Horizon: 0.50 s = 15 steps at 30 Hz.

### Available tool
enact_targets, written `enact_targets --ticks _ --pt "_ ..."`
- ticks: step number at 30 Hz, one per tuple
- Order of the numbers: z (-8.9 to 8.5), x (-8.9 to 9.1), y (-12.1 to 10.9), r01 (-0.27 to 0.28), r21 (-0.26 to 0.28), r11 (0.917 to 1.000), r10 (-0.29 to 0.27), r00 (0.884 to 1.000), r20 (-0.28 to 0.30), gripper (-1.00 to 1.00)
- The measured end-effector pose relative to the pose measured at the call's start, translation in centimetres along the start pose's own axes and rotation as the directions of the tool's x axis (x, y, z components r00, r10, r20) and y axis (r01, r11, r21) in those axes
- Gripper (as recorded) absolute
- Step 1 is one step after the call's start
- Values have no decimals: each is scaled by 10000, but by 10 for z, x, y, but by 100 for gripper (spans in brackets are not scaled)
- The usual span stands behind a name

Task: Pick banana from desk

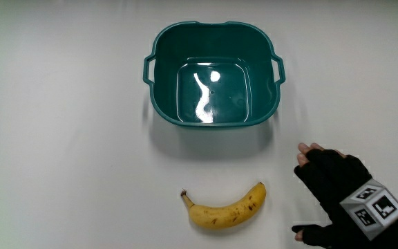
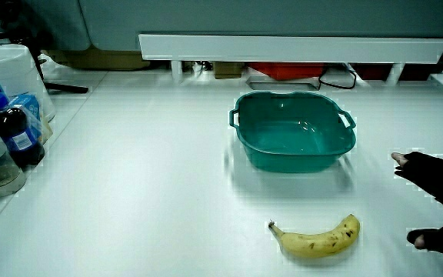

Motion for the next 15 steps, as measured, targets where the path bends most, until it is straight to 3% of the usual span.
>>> enact_targets --ticks 3,4,5,6,7,10,12,13,14,15 --pt "-4 -3 7 -250 -498 9984 262 9994 236 0" --pt "-8 -4 9 -616 184 9979 597 9941 906 0" --pt "-7 -6 12 -705 210 9973 674 9900 1239 0" --pt "0 -10 17 -826 300 9961 805 9946 655 0" --pt "2 -12 21 -920 279 9954 906 9947 484 0" --pt "6 -17 31 -1137 125 9934 1125 9910 725 0" --pt "5 -21 39 -1397 280 9898 1336 9783 1582 0" --pt "4 -23 43 -1579 605 9856 1453 9740 1736 0" --pt "6 -26 47 -1894 1385 9721 1541 9605 2318 0" --pt "6 -29 52 -2094 1676 9634 1673 9576 2345 0"
